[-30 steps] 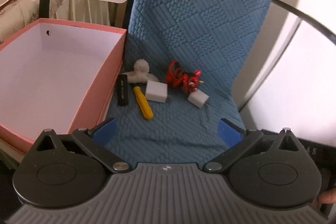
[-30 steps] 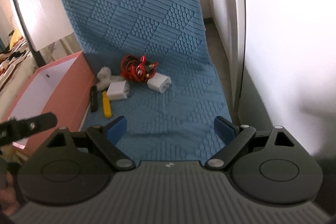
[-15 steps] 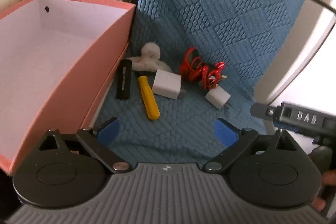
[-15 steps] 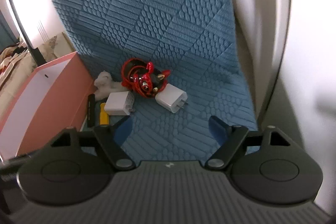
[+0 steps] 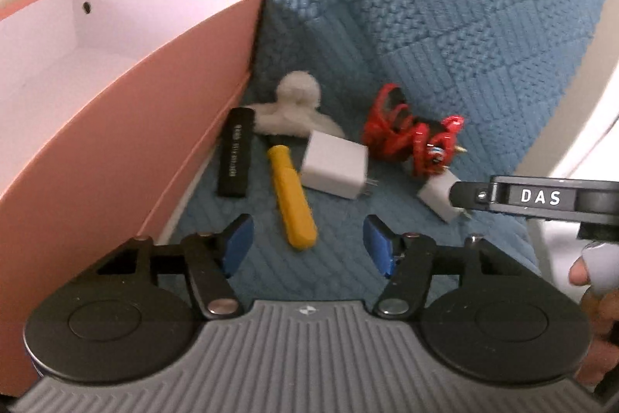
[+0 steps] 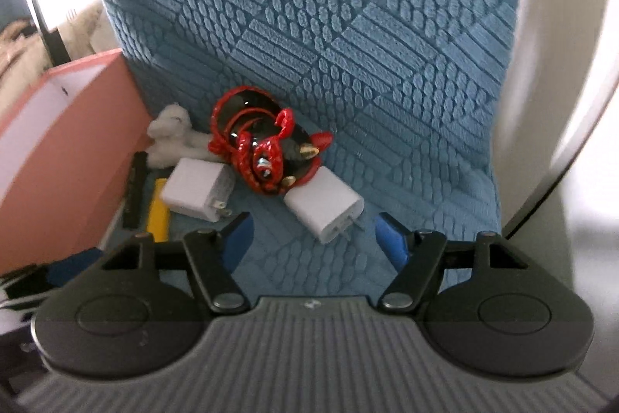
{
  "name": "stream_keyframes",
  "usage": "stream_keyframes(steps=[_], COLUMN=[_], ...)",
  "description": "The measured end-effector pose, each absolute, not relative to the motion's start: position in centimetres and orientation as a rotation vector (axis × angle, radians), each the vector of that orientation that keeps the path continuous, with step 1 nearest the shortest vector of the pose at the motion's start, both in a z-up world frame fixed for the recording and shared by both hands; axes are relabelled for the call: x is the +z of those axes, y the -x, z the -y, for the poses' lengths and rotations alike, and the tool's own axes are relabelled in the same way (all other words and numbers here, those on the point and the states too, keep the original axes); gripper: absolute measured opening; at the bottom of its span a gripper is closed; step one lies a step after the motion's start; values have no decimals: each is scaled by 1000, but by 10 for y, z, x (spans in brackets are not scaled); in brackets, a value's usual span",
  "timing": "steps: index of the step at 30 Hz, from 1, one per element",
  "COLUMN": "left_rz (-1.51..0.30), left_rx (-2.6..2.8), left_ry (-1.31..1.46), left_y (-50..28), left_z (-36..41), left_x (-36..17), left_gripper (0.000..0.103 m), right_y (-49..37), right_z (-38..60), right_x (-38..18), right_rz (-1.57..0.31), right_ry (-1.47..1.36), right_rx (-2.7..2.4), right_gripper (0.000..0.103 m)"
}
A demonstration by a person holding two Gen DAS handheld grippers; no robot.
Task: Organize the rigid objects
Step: 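Move the left tool toward the yellow-handled screwdriver while the right tool approaches a white charger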
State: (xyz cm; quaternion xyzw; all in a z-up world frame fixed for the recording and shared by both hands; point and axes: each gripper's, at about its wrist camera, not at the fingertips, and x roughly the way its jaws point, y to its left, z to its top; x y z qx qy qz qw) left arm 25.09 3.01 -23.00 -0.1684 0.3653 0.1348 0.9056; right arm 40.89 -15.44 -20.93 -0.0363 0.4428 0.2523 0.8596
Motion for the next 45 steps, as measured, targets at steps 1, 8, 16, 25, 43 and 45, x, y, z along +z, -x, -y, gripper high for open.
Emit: stream_keyframes(steps=[1, 8, 16, 25, 43, 45], left_rz=[-754, -755, -797, -813, -837, -839], left_rx=[282, 282, 282, 251, 225, 218], left_ry=[347, 306, 308, 318, 347, 348], left_y=[-252, -267, -282, -279, -233, -228], left_z=[-32, -38, -40, -35, -42, -43], left_x=[-233, -244, -250, -245, -240, -239], left_gripper=[68, 64, 46, 21, 19, 19], right_y=[-411, -430, -442, -445, -408, -401], right_z=[152, 137, 123, 114, 147, 151], right_x=[-211, -222, -240, -247, -252, -251], right_rz=[-931, -947, -997, -997, -1045, -1051], right_ry=[92, 140, 180, 179, 171, 164], right_rx=[531, 525, 504, 503, 482, 487], right_gripper=[71, 71, 71, 61, 46, 46])
